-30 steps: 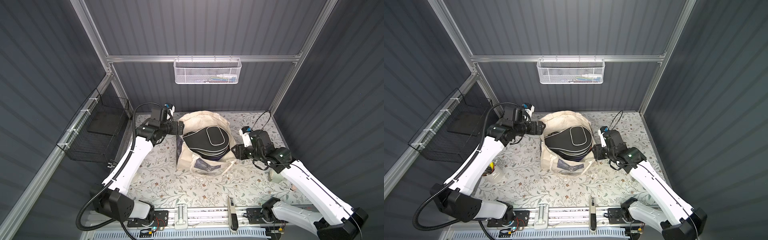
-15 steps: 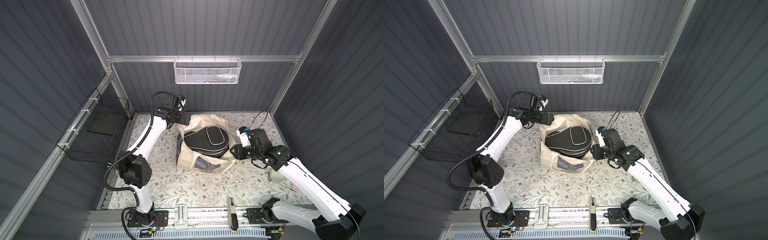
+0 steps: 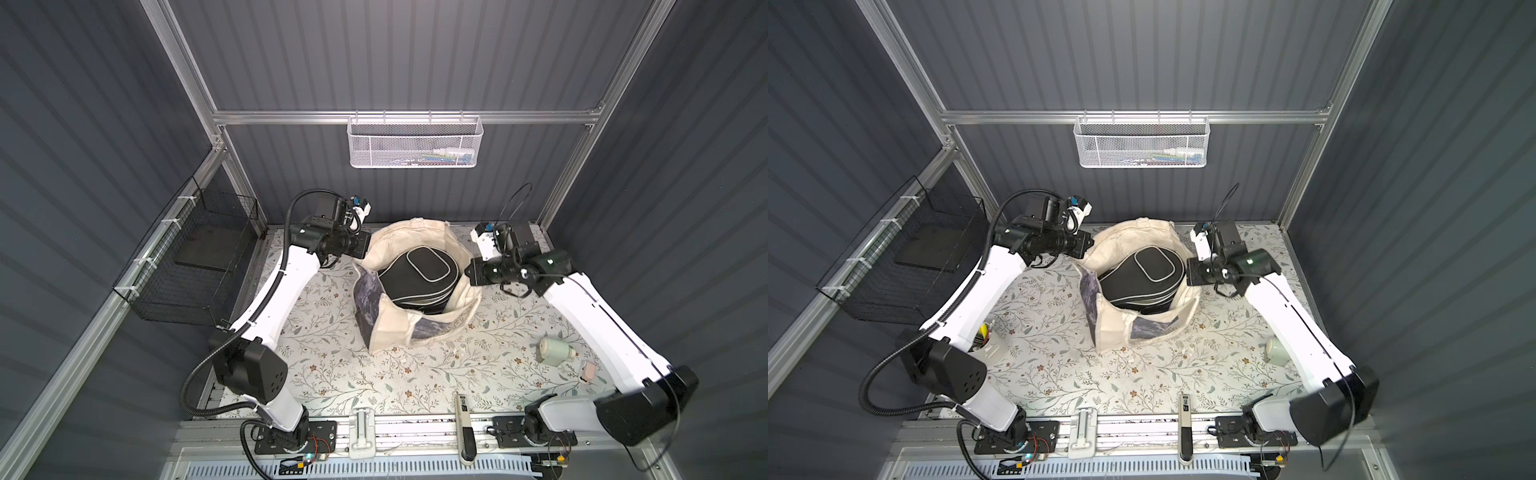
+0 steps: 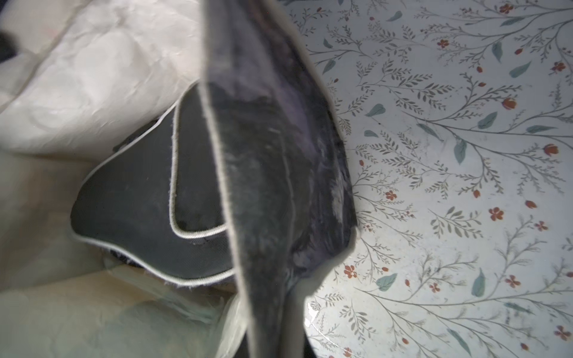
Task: Remove the ping pong set from the canvas bag
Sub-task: Adjust the canvas bag at the center of the board.
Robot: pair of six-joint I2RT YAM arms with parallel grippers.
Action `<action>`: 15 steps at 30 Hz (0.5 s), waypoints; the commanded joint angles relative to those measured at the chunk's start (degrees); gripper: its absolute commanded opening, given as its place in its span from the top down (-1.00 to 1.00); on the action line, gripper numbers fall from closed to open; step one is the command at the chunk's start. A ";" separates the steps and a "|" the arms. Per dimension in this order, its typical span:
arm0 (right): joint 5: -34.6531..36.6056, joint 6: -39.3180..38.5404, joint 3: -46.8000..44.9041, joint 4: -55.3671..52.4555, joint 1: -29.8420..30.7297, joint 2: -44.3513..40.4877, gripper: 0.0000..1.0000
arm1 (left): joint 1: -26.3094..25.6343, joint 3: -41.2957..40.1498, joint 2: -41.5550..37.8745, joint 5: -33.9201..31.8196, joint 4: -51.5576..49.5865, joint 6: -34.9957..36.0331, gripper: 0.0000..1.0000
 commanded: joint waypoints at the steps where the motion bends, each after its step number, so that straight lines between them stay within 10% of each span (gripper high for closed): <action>1: -2.46 -6.24 13.03 4.17 -2.43 6.94 1.00 | -0.29 -2.43 -5.42 6.42 -3.99 -3.41 1.00; 12: -7.15 -10.25 57.10 -12.37 -2.54 36.29 1.00 | -6.20 -9.34 -11.25 8.10 -6.14 -10.13 1.00; 14: -7.77 -10.30 59.59 -13.29 -2.54 38.23 0.58 | -6.23 -7.96 -10.53 7.32 -6.33 -10.09 1.00; 15: -7.77 -10.21 59.35 -13.21 -2.54 38.24 0.29 | -6.32 -6.59 -10.15 4.85 -6.70 -9.88 0.64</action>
